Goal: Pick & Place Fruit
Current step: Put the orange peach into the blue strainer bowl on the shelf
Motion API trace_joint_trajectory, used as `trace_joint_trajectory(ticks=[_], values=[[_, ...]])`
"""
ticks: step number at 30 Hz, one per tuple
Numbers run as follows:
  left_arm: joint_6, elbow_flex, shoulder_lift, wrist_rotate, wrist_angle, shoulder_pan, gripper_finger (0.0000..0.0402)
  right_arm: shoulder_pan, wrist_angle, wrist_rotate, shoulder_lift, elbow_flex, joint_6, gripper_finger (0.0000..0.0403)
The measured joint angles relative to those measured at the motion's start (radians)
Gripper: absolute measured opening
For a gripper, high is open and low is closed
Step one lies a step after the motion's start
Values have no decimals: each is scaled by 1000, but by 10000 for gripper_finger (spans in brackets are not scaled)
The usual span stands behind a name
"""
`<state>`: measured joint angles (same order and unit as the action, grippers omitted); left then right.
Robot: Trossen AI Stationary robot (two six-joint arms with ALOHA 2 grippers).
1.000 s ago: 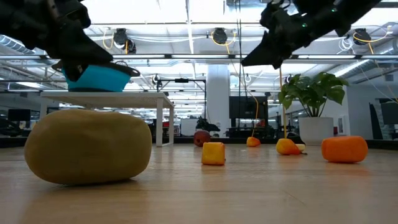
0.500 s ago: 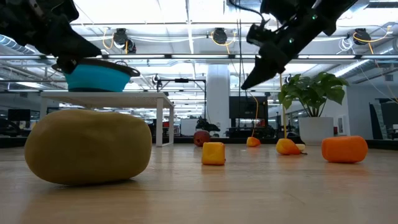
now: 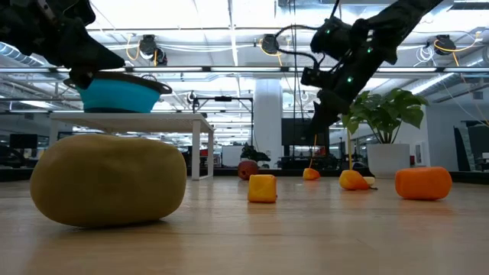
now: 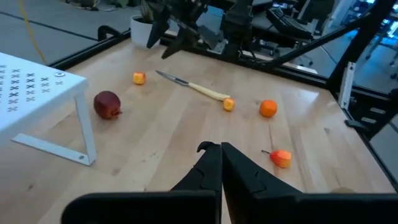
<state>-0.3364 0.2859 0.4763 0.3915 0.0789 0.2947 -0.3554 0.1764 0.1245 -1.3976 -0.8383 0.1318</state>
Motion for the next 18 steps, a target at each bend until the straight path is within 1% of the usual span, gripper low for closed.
trace_joint_trajectory(ticks=[4,8,12,18], values=[[-13,0,0,10,-1,0,14,-55,3,-34,-40,0,17,229],[-42,0,0,10,-1,0,20,-101,-10,-91,-75,0,52,250],[-70,0,0,10,-2,0,21,-133,-33,-133,-111,0,71,260],[-92,0,0,11,-5,0,21,-181,-42,-191,-139,0,72,261]])
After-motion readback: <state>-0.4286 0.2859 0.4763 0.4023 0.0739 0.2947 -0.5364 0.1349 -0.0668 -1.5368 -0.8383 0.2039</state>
